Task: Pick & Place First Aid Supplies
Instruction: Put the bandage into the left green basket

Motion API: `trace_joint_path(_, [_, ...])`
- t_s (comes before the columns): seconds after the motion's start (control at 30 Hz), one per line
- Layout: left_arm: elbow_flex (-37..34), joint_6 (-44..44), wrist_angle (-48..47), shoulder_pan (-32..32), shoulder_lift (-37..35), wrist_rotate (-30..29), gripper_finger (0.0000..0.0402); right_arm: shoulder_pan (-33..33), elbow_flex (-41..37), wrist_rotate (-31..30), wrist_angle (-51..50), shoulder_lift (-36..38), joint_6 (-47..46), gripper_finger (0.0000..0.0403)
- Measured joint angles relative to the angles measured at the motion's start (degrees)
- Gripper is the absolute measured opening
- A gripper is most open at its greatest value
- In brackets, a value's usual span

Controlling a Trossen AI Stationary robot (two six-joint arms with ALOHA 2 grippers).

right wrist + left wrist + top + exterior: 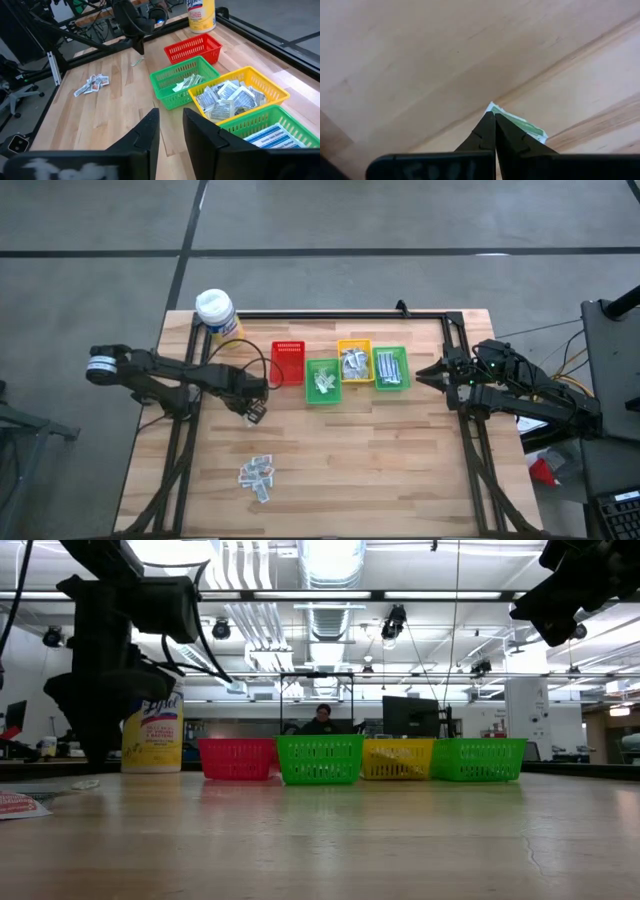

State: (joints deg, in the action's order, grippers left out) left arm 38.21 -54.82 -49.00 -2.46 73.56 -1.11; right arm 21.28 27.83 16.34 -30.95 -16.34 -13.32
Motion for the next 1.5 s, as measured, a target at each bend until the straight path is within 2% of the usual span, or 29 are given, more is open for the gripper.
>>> trace_joint_path(0.13, [0.02,-8.76,0.02,0.0,0.0,3.52,0.0002,0.0,0.0,0.0,0.0,0.0,0.0,0.0086])
trace_joint_path(0.23, [0.0,-13.38,0.9,0.17,0.0,6.0,0.0018,0.0,0.0,0.0,-0.01,0.01,0.0,0.0081])
trace_joint_path(0.43, [0.07,-17.85,1.47,0.17,-0.02,6.13,0.0094,0.0,0.0,0.0,-0.01,0.0,0.0,0.007])
trace_joint_path(0.57, [0.07,-24.21,1.48,0.17,-0.04,6.11,0.0144,0.01,0.0,0.0,-0.01,0.0,0.0,0.0069])
trace_joint_path(0.67, [0.02,-29.26,2.29,0.16,-0.07,6.22,0.0166,0.0,0.0,0.0,-0.01,0.0,0.0,0.0073])
trace_joint_path(0.9, [-0.08,-36.68,3.54,0.15,0.64,5.8,0.0174,0.0,0.0,0.0,-0.01,0.0,0.0,0.0083])
trace_joint_path(1.5, [-0.92,-41.83,5.0,0.13,6.89,5.07,0.0174,0.02,0.0,0.0,-0.02,0.01,0.02,0.0068])
